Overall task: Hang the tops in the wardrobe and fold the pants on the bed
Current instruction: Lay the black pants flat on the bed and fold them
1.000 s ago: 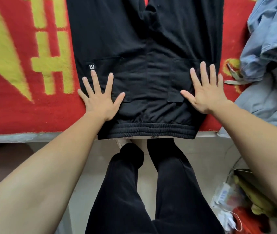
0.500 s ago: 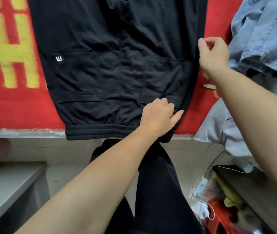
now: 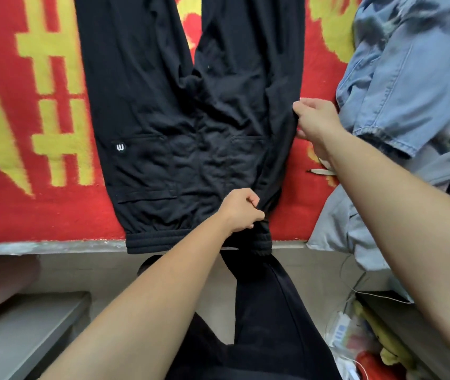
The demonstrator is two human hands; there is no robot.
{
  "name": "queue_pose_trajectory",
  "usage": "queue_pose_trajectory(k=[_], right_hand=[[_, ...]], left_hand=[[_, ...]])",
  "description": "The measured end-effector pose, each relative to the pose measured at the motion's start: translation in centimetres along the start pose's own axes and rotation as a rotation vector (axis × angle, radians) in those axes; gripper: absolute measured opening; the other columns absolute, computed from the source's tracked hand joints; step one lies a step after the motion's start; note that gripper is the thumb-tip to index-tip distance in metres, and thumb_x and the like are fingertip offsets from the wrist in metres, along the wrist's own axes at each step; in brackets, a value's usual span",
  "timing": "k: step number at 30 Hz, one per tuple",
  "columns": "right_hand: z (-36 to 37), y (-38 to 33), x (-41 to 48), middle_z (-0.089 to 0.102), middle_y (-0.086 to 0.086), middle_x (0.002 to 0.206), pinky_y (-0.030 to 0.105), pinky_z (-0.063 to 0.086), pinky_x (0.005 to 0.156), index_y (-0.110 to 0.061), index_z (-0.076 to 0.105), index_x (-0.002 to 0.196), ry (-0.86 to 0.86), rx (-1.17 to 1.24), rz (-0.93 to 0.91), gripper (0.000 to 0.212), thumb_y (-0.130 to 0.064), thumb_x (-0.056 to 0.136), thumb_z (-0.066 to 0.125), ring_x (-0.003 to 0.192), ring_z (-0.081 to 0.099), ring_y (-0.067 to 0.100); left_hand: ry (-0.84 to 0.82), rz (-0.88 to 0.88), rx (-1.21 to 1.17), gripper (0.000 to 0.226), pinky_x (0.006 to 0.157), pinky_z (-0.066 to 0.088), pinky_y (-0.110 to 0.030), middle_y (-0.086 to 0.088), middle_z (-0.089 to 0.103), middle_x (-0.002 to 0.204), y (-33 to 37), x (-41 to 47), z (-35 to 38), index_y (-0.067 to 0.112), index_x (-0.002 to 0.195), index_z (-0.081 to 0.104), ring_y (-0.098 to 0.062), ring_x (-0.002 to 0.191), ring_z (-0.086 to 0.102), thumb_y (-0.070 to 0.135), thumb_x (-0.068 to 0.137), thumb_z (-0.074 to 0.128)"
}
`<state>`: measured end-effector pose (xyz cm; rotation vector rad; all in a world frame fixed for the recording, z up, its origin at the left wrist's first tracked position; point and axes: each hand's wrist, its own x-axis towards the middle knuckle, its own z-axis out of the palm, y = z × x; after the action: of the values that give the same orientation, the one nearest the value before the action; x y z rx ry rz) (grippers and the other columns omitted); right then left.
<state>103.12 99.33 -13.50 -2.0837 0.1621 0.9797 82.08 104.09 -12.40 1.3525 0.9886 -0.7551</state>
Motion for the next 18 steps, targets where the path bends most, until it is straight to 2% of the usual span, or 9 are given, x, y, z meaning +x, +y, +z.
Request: queue_pose_trajectory(k=[3,5,6,8,10,13,15,16,18], right_hand=[[2.4,-3.4,-1.5,0.053,0.005,0.081,0.032,0.039,0.060,-0.016,0.068,0.098,-0.036,-0.018,-0.070,0.021,-0.013,0.091,0.049,0.060,0.043,0.012],[5.0,-5.5,-2.3,0.060,0.002,0.085,0.032,0.044,0.064,-0.006,0.069,0.105,-0.054,-0.019,-0.119,0.026,-0.014,0.091,0.049,0.067,0.051,0.014],[6.6,-6.5,-2.8,0.060,0.003,0.083,0.035,0.045,0.064,-0.003,0.067,0.107,-0.070,-0.008,-0.149,0.028,-0.013,0.090,0.048,0.068,0.052,0.016],[10.6,-8.4,-4.1,0.057,0.001,0.076,0.041,0.050,0.068,-0.008,0.066,0.113,-0.099,-0.038,-0.214,0.030,-0.014,0.091,0.047,0.070,0.052,0.018],[15.2,-9.7,-5.1,0.054,-0.007,0.067,0.046,0.053,0.080,-0.013,0.066,0.121,-0.106,-0.089,-0.274,0.032,-0.016,0.094,0.049,0.072,0.054,0.015],[22.5,-10.6,-6.5,0.055,-0.014,0.066,0.034,0.049,0.088,-0.012,0.060,0.136,-0.111,-0.145,-0.330,0.041,-0.018,0.096,0.050,0.081,0.056,0.012],[27.2,-10.6,-7.4,0.062,-0.013,0.082,0.029,0.047,0.097,-0.013,0.054,0.142,-0.156,-0.175,-0.339,0.045,-0.020,0.098,0.048,0.093,0.059,0.013],[29.3,-10.5,-7.7,0.067,-0.009,0.100,0.025,0.043,0.101,-0.013,0.049,0.146,-0.181,-0.201,-0.344,0.047,-0.020,0.100,0.047,0.105,0.060,0.013],[33.1,-10.3,-8.0,0.059,0.000,0.138,0.023,0.037,0.108,-0.013,0.040,0.151,-0.224,-0.273,-0.370,0.050,-0.020,0.102,0.044,0.128,0.053,0.016]], left_hand=[[-0.012,-0.023,-0.169,0.021,0.075,0.060,-0.035,0.011,0.045,0.054,-0.8,-2.6,-3.1,0.016,0.077,0.054,-0.003,0.049,0.047,-0.003,0.079,0.062],[-0.036,-0.028,-0.281,0.016,0.066,0.060,-0.028,0.002,0.054,0.065,-2.3,-4.0,-5.6,0.011,0.087,0.059,-0.008,0.063,0.056,-0.004,0.081,0.058],[-0.034,-0.024,-0.316,0.015,0.062,0.055,-0.025,-0.006,0.052,0.072,-3.3,-4.6,-7.0,0.007,0.090,0.058,-0.014,0.070,0.055,-0.005,0.082,0.055],[0.010,-0.014,-0.344,0.013,0.064,0.045,-0.027,-0.008,0.047,0.083,-5.7,-5.4,-9.8,0.002,0.090,0.055,-0.021,0.077,0.047,-0.007,0.082,0.052],[0.082,-0.017,-0.385,0.017,0.065,0.048,-0.029,-0.011,0.059,0.085,-8.5,-5.9,-12.5,-0.004,0.095,0.060,-0.020,0.078,0.058,-0.009,0.082,0.050],[0.197,-0.032,-0.467,0.026,0.066,0.058,-0.031,-0.008,0.073,0.092,-12.5,-5.9,-16.4,0.007,0.095,0.066,-0.018,0.081,0.069,-0.012,0.085,0.050],[0.277,-0.055,-0.454,0.027,0.063,0.059,-0.030,-0.003,0.074,0.090,-15.2,-5.7,-18.6,0.013,0.093,0.066,-0.014,0.075,0.069,-0.009,0.085,0.053],[0.321,-0.065,-0.428,0.027,0.057,0.055,-0.025,0.000,0.073,0.086,-16.4,-5.5,-19.5,0.015,0.092,0.066,-0.012,0.070,0.067,-0.008,0.085,0.054],[0.384,-0.087,-0.379,0.024,0.055,0.053,-0.022,0.001,0.072,0.083,-18.5,-5.0,-20.9,0.016,0.093,0.066,-0.012,0.070,0.065,-0.004,0.085,0.056]])
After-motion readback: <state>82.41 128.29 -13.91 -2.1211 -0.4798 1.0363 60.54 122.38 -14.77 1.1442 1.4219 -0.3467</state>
